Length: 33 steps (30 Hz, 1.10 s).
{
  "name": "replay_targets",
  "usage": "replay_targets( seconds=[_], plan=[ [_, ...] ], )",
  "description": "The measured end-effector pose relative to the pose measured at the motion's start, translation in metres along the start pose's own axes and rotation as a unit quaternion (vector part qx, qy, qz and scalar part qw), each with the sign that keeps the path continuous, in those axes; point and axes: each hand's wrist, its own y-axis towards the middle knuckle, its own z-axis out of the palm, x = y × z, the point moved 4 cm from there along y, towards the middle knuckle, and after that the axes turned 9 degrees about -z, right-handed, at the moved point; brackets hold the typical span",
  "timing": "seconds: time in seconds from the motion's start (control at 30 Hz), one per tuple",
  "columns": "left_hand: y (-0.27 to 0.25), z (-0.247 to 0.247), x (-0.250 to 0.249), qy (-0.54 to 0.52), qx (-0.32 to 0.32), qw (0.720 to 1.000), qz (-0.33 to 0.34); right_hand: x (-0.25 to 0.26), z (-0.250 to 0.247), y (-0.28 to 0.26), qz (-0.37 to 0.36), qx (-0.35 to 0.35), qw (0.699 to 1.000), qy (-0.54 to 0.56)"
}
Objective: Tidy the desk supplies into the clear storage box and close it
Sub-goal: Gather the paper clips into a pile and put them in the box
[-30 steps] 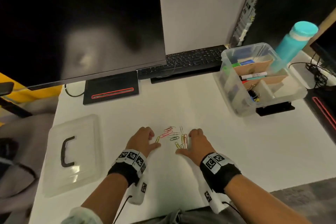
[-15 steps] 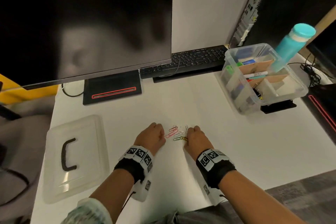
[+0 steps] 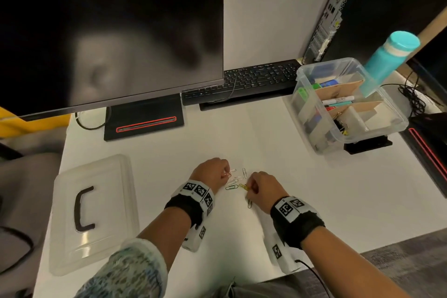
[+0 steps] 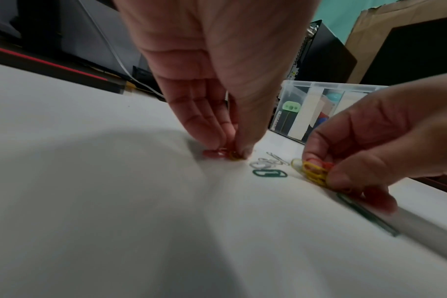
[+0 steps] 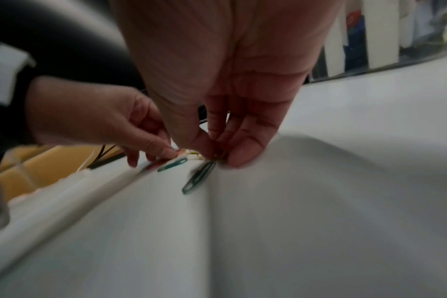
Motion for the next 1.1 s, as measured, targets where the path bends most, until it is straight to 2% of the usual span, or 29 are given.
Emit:
replay_targets(
  seconds=[0.07,0.1,0.13,0.2,0.23,0.27,0.33,0.37,0.4,0.43,0.47,0.53,0.57,0.67,0.73,0.83,0.9,0.97,1.03,1.1],
  plan=[
    [-0.001,-0.001,-0.001,0.016,-0.017,1.0,0.006,-0.009,-0.004,0.0,0.026,-0.014,0.993,0.116],
    [-0.002,-0.001,-0.001,0.026,-0.03,0.999,0.009,-0.014,-0.007,-0.001,0.05,-0.026,0.975,0.217],
    [-0.004,-0.001,-0.001,0.036,-0.042,0.998,0.013,-0.016,-0.009,-0.003,0.083,-0.035,0.937,0.336],
    [-0.005,-0.002,-0.002,0.052,-0.062,0.997,0.02,-0.015,-0.012,-0.008,0.128,-0.032,0.819,0.558],
    [-0.006,-0.001,-0.003,0.059,-0.067,0.996,0.02,-0.013,-0.014,-0.01,0.138,-0.022,0.768,0.626],
    [-0.007,-0.002,-0.003,0.067,-0.07,0.995,0.018,-0.009,-0.017,-0.011,0.139,-0.013,0.741,0.657],
    [-0.008,-0.001,-0.004,0.079,-0.067,0.995,0.009,-0.006,-0.019,-0.008,0.128,-0.002,0.727,0.675],
    [-0.009,-0.001,-0.004,0.079,-0.064,0.995,0.004,-0.004,-0.019,-0.006,0.131,-0.001,0.73,0.671],
    [-0.009,-0.001,-0.004,0.078,-0.061,0.995,0.0,-0.003,-0.019,-0.003,0.137,-0.002,0.747,0.651],
    [-0.01,-0.001,-0.004,0.081,-0.059,0.995,-0.002,-0.005,-0.018,0.002,0.137,-0.008,0.786,0.602],
    [-0.01,-0.001,-0.004,0.091,-0.057,0.994,-0.001,-0.006,-0.02,0.006,0.127,-0.023,0.845,0.518],
    [-0.01,0.0,-0.006,0.131,-0.051,0.99,0.011,-0.01,-0.023,0.017,0.085,-0.055,0.958,0.269],
    [-0.009,0.002,-0.008,0.155,-0.05,0.987,0.019,-0.009,-0.023,0.02,0.06,-0.06,0.985,0.152],
    [-0.009,0.002,-0.008,0.192,-0.05,0.98,0.026,0.003,-0.013,0.024,0.041,0.009,0.999,-0.024],
    [-0.009,0.001,-0.006,0.17,-0.052,0.984,0.023,0.011,-0.007,0.025,0.038,0.039,0.997,-0.062],
    [-0.01,-0.005,0.009,0.008,-0.076,0.997,-0.013,0.02,-0.002,0.025,0.014,0.049,0.994,-0.093],
    [-0.013,-0.008,0.023,-0.143,-0.092,0.984,-0.049,0.023,0.001,0.025,-0.013,0.058,0.99,-0.124],
    [-0.014,-0.008,0.037,-0.31,-0.062,0.945,-0.088,0.024,0.003,0.026,-0.032,0.056,0.987,-0.147],
    [-0.017,-0.007,0.045,-0.453,-0.014,0.882,-0.127,0.025,0.005,0.027,-0.034,0.063,0.984,-0.163],
    [-0.02,-0.009,0.046,-0.562,0.016,0.809,-0.171,0.028,0.007,0.029,-0.03,0.076,0.981,-0.174]
  ],
)
